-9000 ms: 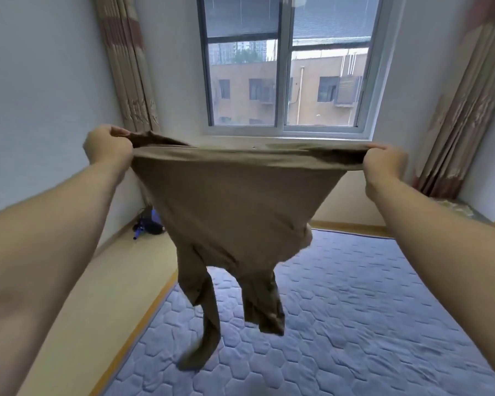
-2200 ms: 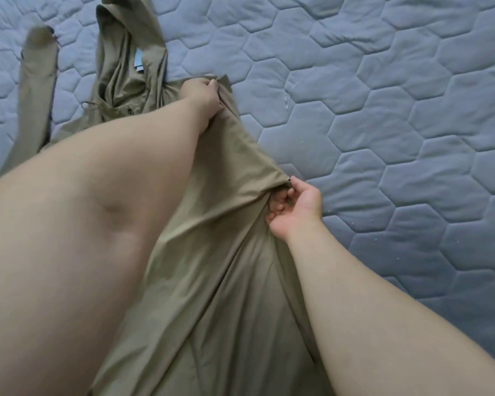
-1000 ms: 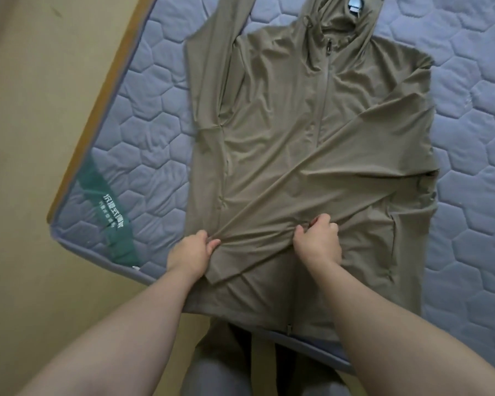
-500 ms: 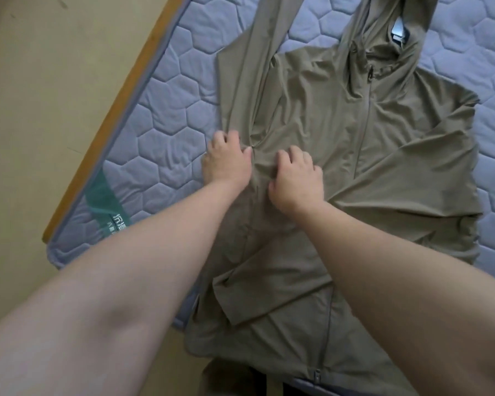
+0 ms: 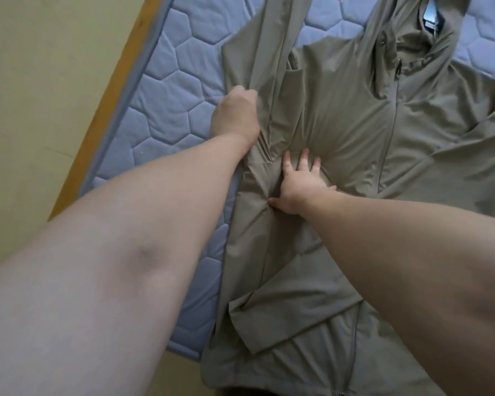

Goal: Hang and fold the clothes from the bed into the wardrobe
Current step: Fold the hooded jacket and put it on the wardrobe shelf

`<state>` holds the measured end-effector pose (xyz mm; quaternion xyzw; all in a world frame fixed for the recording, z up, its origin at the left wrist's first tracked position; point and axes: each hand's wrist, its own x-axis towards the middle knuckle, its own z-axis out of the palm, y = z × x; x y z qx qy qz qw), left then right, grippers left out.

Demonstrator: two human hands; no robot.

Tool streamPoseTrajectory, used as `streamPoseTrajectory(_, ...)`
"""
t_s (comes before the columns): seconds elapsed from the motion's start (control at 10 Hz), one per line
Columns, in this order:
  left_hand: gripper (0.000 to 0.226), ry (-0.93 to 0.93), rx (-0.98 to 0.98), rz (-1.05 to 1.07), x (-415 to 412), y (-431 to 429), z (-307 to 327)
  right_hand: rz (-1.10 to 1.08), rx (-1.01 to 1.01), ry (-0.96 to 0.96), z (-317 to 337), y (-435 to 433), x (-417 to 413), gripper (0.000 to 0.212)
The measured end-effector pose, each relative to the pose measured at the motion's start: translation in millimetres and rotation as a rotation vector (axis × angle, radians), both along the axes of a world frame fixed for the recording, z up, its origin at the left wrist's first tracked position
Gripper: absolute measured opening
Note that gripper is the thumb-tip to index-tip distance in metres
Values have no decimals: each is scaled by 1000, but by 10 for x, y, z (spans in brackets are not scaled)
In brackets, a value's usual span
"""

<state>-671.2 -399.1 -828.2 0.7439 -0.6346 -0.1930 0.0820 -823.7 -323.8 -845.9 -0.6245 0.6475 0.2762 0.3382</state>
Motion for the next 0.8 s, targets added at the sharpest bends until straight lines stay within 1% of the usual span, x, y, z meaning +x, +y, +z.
streamPoseTrajectory(0.1,39,325,-90,485,189,283,34,-6,25,20,31,-36,43,121)
streamPoseTrajectory(0.2,34,523,51,1017,317,636,-35,-12,48,49,55,-49,86,122)
streamPoseTrajectory(0.3,30,520,120,1169,313,651,-82,-17,55,66,42,-50,80,123)
streamPoseTrajectory(0.4,37,243,-167,810,251,421,0,-10,54,89,6,-34,81,123)
streamPoseTrajectory(0.5,47,-105,-300,253,218,121,1,-7,61,95,-1,-33,87,124)
streamPoseTrajectory(0.6,58,-278,49,-41,225,-126,56,-3,58,92,-12,-42,83,123)
streamPoseTrajectory(0.7,34,-201,126,-3,372,-194,111,0,48,92,-26,-44,79,124)
streamPoseTrajectory(0.8,32,62,76,418,620,-198,199,-6,41,75,-14,-40,79,123)
